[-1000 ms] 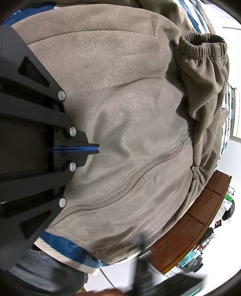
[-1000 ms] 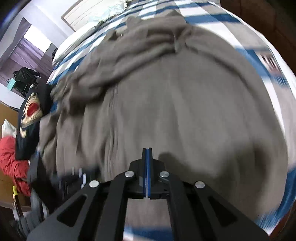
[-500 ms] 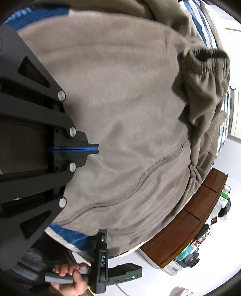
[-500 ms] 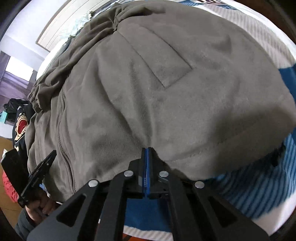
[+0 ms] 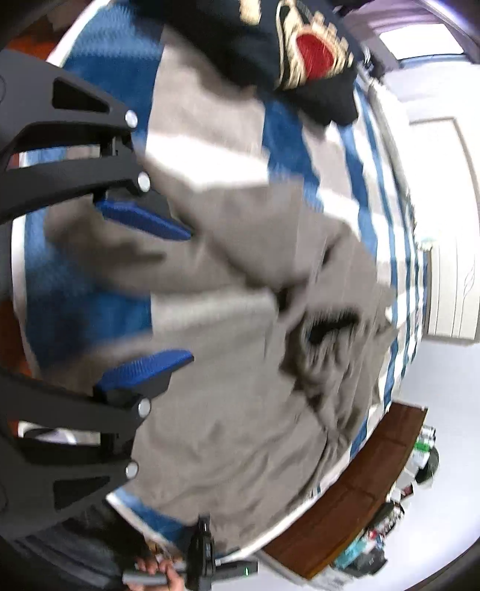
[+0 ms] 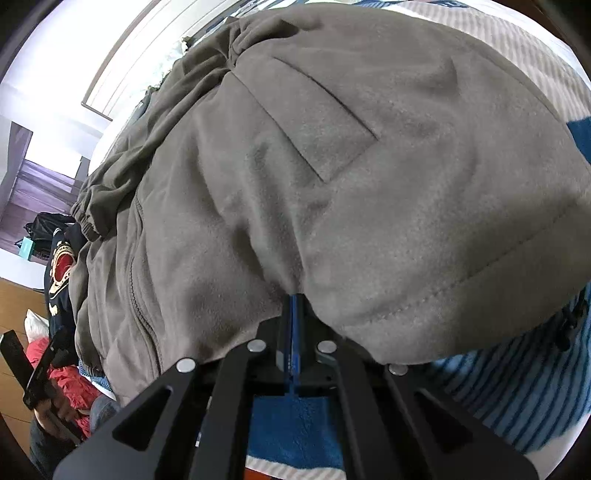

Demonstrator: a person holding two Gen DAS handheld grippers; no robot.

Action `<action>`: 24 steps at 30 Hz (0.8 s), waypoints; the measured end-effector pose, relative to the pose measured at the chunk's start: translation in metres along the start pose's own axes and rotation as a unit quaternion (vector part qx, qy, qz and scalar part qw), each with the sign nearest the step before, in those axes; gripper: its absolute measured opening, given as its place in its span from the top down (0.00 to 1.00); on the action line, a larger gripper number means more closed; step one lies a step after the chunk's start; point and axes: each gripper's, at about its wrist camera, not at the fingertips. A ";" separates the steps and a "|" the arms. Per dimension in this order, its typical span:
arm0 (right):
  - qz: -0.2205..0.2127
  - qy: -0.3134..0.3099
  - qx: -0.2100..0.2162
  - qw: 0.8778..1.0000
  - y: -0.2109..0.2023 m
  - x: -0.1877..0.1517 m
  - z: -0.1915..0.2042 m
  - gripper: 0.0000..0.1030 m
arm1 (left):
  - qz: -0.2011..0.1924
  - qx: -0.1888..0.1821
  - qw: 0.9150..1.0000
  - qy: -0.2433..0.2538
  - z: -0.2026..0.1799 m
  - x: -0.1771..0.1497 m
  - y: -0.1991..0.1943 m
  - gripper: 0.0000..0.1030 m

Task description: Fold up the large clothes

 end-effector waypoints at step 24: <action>-0.061 -0.159 0.057 0.984 -0.047 -0.049 0.115 0.93 | 0.114 -0.082 0.990 -0.014 0.084 -0.020 0.076 0.80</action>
Point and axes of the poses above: each gripper's, at about its wrist camera, not at the fingertips, and y roughly the way its jaws point, z to its left, x to its top, and after that the axes turned 2 degrees about -x, right-handed
